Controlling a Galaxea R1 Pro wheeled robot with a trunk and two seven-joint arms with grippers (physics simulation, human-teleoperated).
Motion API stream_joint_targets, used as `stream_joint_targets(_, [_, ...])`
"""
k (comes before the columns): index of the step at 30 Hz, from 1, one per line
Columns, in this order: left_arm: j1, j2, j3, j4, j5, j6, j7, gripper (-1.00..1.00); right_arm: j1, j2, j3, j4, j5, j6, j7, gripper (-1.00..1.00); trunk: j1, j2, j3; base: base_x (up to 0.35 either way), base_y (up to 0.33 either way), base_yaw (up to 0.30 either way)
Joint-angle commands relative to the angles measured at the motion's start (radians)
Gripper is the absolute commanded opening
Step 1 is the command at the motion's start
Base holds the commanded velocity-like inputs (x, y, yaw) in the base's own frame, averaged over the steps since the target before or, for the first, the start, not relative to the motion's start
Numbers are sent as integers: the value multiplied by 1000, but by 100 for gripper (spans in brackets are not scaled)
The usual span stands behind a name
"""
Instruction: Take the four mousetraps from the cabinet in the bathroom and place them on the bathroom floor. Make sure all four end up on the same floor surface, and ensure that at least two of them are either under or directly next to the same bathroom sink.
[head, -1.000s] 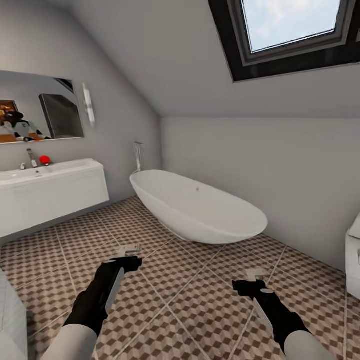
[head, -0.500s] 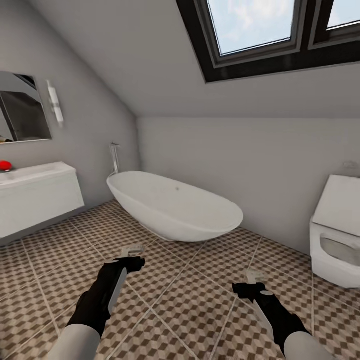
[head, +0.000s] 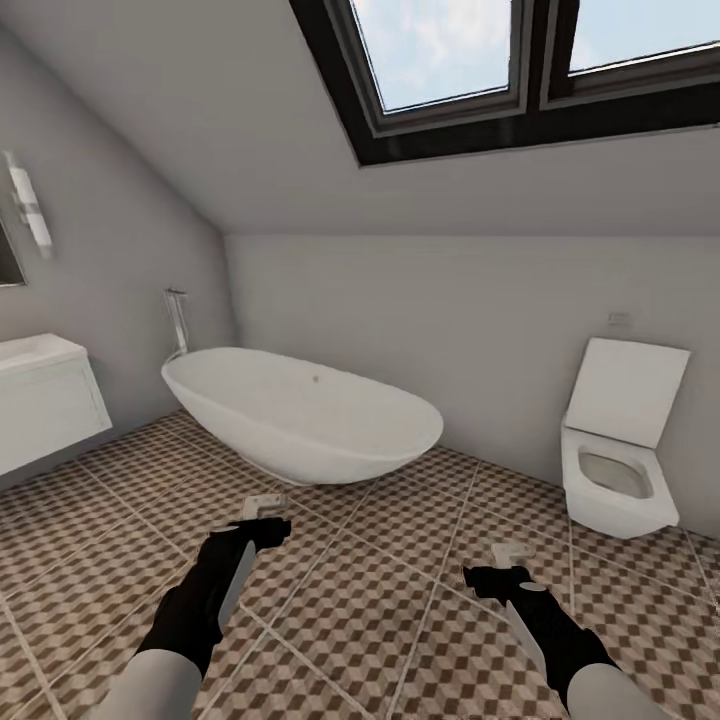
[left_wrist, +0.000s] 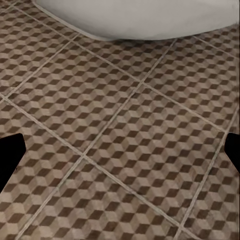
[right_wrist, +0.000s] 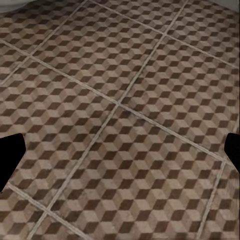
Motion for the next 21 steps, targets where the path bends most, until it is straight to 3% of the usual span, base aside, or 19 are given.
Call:
stream_joint_targets(1, [0,-1,2,-1,1,3,2,100,0,0,-1,-2,2,6,1,100,0,-1,-1,0,0,-285])
stream_joint_targets(21, [1,-4,-1,-1,-1,-12,2,100,0,0,-1,-2,2,6,1,100,0,-1,-1,0,0,-285])
